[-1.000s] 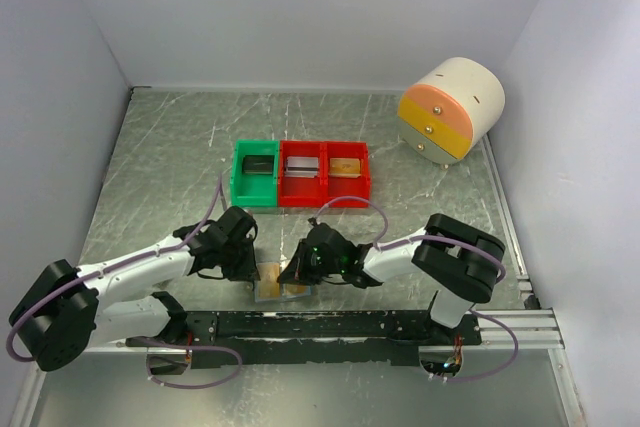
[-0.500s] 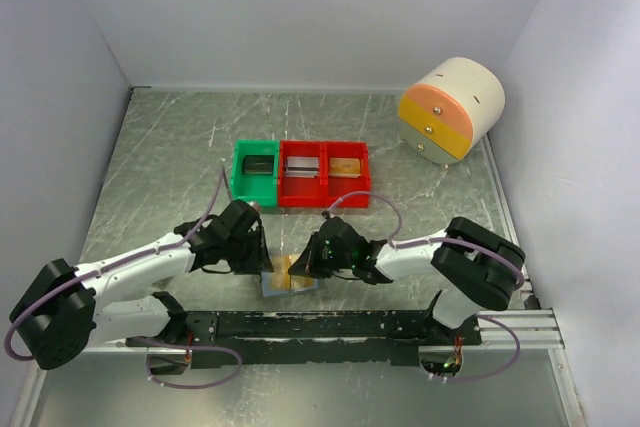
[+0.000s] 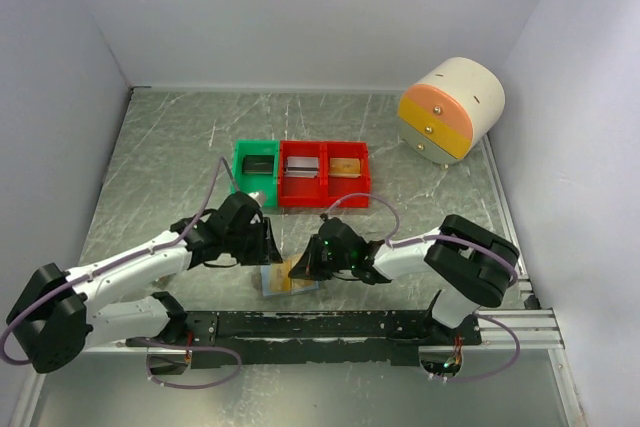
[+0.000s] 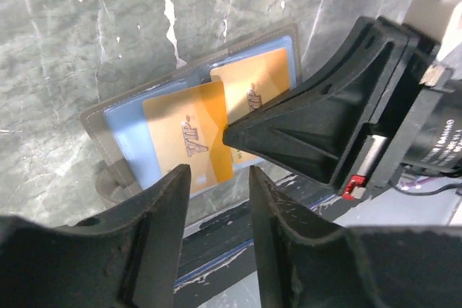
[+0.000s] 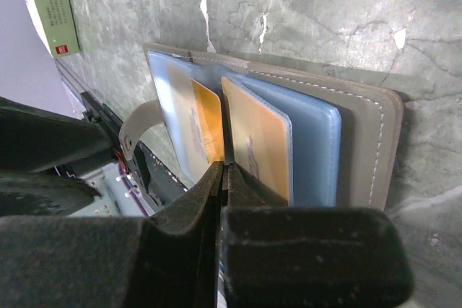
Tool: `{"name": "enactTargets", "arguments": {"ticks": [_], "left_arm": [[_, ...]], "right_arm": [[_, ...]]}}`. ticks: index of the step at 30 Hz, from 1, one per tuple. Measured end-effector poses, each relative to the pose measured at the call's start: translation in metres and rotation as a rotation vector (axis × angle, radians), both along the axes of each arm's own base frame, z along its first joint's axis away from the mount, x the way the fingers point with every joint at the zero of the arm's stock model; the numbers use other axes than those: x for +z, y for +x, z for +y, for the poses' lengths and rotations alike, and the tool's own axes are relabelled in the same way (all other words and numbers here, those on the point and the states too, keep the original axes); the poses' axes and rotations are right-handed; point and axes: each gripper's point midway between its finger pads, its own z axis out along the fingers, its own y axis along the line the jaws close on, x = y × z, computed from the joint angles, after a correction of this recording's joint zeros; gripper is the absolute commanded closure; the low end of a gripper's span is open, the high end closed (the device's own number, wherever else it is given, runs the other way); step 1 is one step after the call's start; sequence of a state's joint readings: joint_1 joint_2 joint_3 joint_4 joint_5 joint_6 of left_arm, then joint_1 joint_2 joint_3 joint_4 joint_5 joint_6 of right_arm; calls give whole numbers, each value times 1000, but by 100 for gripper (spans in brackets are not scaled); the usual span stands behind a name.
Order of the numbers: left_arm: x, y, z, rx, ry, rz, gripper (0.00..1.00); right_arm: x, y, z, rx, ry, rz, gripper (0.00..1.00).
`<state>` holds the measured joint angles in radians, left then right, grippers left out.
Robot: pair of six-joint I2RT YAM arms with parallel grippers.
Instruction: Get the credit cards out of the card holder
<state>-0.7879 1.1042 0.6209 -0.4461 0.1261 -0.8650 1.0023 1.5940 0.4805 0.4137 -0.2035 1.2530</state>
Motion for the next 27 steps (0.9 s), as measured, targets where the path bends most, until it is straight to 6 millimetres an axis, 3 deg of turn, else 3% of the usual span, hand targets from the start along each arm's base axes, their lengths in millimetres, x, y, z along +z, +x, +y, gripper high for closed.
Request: {"name": "enactTargets", "arguments": {"ticks": [4,7,11,19,27], "left_arm": [[-16,-9,-2,-28,0,48,62],[-38,-20,8,-27,46,103,69],[-52,-27,16,-26,85,135,77],[-58,-26,23,-23,128,130,83],[-59,-27,24,-22,127,129,85]], "right_arm": [[-1,-1,1,4,5,5,100],[-1,-1,2,6,6,7,100],[-3,-2,3,8,9,13,100],[0,-1,6,5,26,16,95],[2,-2,7,14,38,17,81]]}}
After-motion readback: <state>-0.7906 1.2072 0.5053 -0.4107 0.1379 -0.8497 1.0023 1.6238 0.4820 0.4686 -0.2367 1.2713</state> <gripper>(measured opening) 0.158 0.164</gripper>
